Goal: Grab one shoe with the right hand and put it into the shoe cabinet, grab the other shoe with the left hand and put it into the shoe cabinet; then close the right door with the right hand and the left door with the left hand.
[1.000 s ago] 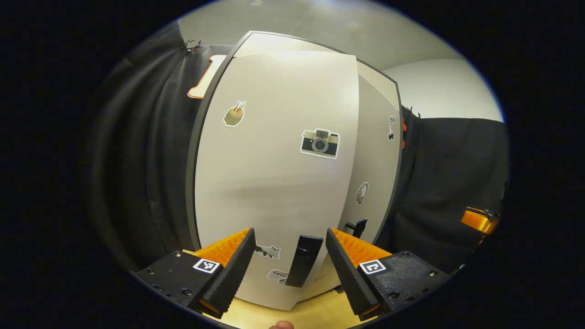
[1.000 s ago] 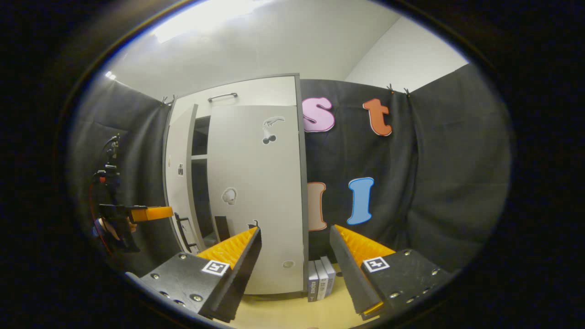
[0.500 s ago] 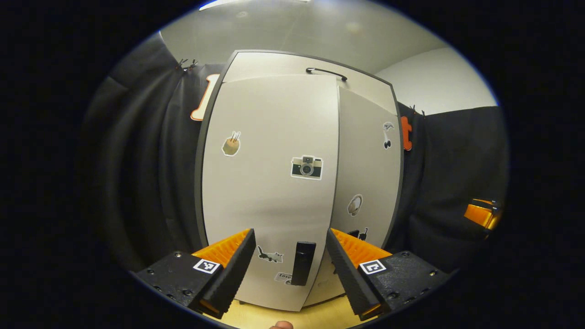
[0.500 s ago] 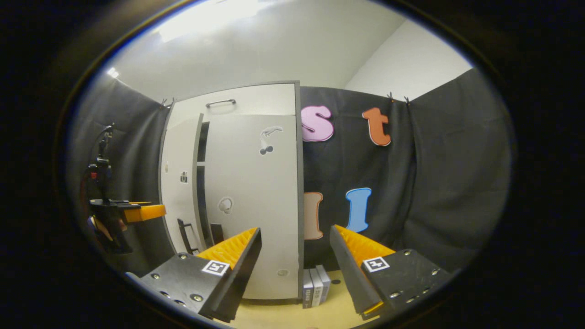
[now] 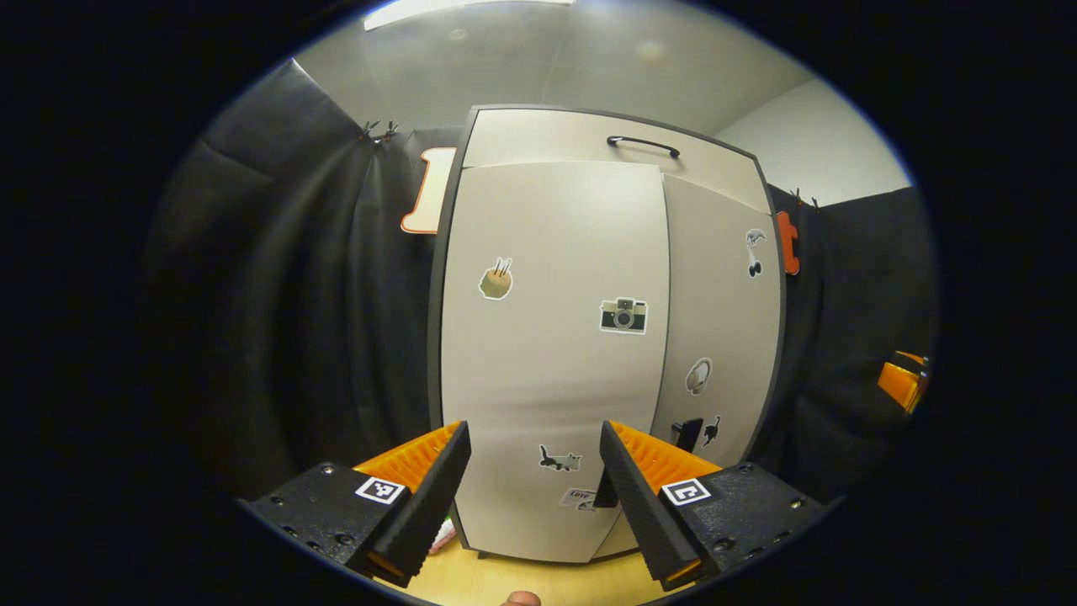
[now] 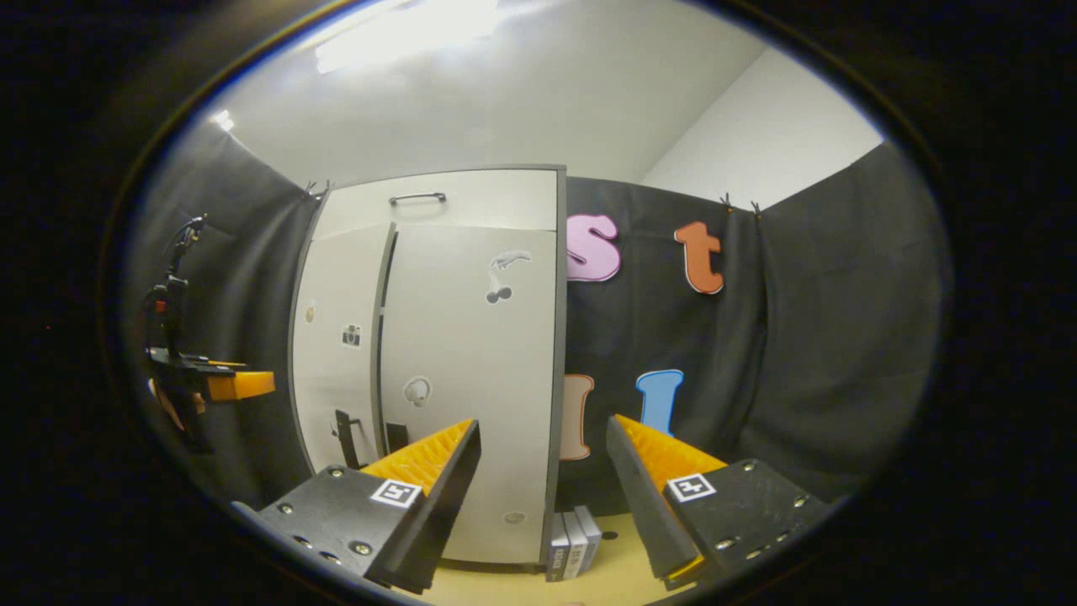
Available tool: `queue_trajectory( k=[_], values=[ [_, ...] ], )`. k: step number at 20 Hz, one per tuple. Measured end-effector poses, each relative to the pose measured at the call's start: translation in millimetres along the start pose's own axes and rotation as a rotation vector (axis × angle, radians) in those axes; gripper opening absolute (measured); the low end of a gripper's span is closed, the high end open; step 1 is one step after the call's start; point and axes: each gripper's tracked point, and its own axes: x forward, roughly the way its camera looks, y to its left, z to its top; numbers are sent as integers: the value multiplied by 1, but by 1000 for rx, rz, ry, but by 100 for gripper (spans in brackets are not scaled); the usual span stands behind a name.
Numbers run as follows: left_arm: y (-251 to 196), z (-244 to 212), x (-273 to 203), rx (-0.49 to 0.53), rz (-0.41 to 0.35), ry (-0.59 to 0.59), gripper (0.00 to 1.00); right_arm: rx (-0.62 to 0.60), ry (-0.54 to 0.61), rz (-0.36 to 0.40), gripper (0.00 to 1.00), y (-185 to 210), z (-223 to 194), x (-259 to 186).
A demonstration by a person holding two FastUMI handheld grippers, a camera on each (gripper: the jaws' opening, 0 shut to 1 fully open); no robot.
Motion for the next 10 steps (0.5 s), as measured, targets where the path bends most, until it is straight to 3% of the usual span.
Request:
queue_trajectory(
  k=[1, 3, 9, 10],
  values=[
    [0, 0, -1, 1, 0, -1, 95, 3, -2, 3, 91, 1, 1, 0],
    [-3, -1, 0, -7, -10, 0, 95, 14, 0, 2, 87, 0, 0, 2],
    [-14, -1, 7, -17, -38, -10, 95, 38, -11, -17, 91, -11, 2, 4],
    [-19, 0, 9, -21, -49, -18, 95, 55, -13, -14, 87, -11, 1, 4]
  ],
)
